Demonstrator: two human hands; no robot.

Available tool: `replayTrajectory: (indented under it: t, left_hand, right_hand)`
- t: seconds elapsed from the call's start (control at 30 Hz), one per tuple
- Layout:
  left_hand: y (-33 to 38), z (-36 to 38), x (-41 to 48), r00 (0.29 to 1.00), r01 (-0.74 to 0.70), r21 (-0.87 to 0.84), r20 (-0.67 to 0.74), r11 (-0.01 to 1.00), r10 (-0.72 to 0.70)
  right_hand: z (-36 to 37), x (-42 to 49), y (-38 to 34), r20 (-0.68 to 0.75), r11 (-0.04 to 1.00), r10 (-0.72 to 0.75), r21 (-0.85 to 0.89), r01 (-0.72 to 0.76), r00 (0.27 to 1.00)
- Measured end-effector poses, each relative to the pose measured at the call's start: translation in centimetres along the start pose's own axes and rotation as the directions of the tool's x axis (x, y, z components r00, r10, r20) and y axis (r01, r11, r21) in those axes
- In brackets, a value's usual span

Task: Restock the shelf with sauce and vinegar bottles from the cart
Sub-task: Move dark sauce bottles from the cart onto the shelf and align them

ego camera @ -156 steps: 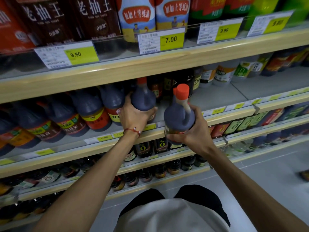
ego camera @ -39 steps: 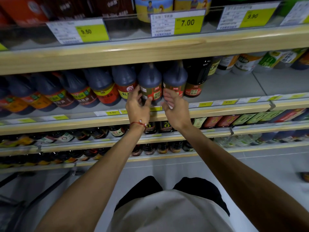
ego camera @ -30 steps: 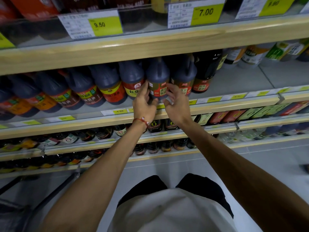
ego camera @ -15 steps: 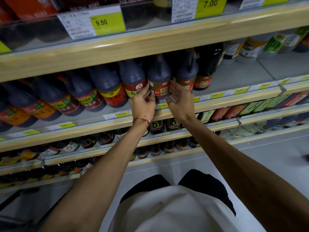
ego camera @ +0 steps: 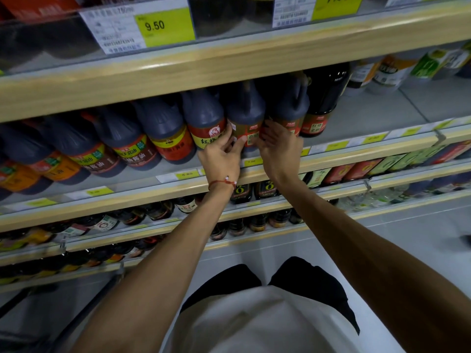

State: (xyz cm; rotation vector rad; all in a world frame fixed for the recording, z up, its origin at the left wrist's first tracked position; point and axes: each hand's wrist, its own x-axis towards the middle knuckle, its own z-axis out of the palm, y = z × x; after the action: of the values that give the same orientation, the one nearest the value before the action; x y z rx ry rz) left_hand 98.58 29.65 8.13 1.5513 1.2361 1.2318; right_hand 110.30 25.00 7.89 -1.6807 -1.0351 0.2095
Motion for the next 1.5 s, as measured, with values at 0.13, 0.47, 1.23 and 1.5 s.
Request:
replayTrajectory:
  t: [0.13, 0.47, 1.23, 1.5]
  left_hand:
    - [-0.2, -0.1, 0.6, 0.998, -0.045, 0.052, -0.034, 0.998, 0.047]
    - [-0.2, -0.3, 1.3, 0.996, -0.067, 0.107, -0.046, 0.992, 0.073]
    - [3.8, 7.5, -2.7, 1.000, 0.000, 0.074, 0.025, 0.997, -0.002]
    - [3.3, 9.0, -2.8, 0.994, 0.014, 0.054, -0.109, 0.998, -0.008]
  right_hand:
    - [0.2, -0.3, 0.0, -0.054, 1.000, -0.003, 0.002, 0.003, 0.999]
    - [0.8, -0.7, -0.2, -0.064, 0.999, 0.042, 0.018, -0.041, 0.997]
    - [-8.5, 3.0, 2.6, 0.147, 0.994, 0.103, 0.013, -0.106, 0.984]
    - [-8.6, 4.1, 3.5, 0.188, 1.000, 0.013, -0.008, -0.012, 0.982]
